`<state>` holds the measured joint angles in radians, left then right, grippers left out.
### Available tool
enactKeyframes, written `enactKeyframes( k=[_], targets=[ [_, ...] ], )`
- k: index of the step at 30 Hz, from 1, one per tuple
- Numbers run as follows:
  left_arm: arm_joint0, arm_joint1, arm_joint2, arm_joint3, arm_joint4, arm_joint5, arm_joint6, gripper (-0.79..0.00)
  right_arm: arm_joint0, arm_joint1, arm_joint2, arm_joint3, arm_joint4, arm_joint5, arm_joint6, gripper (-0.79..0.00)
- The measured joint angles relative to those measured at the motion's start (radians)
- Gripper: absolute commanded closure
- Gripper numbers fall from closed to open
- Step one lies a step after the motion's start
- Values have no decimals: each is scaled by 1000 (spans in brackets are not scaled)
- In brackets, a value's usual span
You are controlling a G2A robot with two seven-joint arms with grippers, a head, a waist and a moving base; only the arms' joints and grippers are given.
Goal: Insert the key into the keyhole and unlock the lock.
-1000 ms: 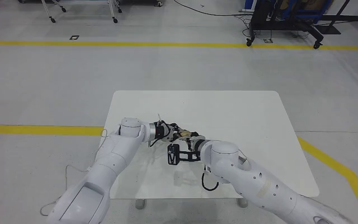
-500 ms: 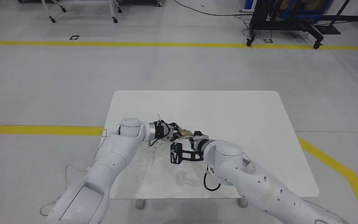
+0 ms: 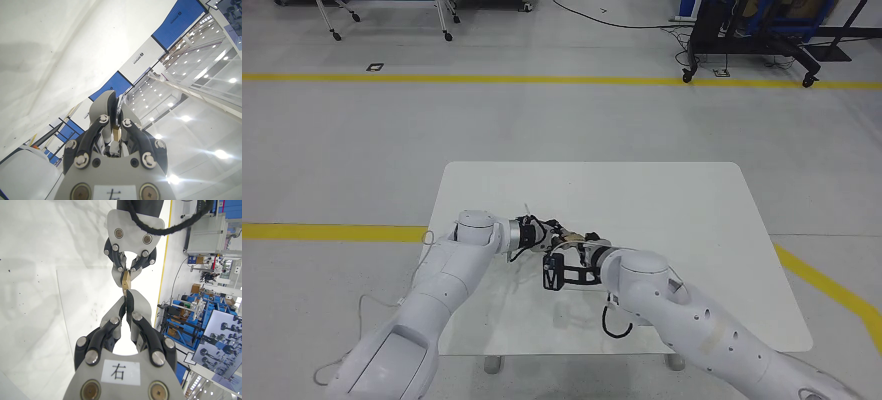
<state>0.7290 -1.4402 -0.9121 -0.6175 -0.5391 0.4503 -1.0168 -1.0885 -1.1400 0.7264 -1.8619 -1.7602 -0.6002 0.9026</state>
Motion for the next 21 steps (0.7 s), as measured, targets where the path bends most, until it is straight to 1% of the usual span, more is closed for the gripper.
enactKeyframes(
  k=[10, 21],
  targets=[
    [1, 0, 0, 0, 0, 3, -5, 0, 8, -18, -12, 18, -13, -4, 23, 0],
    [0, 0, 1, 2, -7, 7, -26, 0, 10, -33, -17, 41, -32, -10, 14, 0]
  ],
)
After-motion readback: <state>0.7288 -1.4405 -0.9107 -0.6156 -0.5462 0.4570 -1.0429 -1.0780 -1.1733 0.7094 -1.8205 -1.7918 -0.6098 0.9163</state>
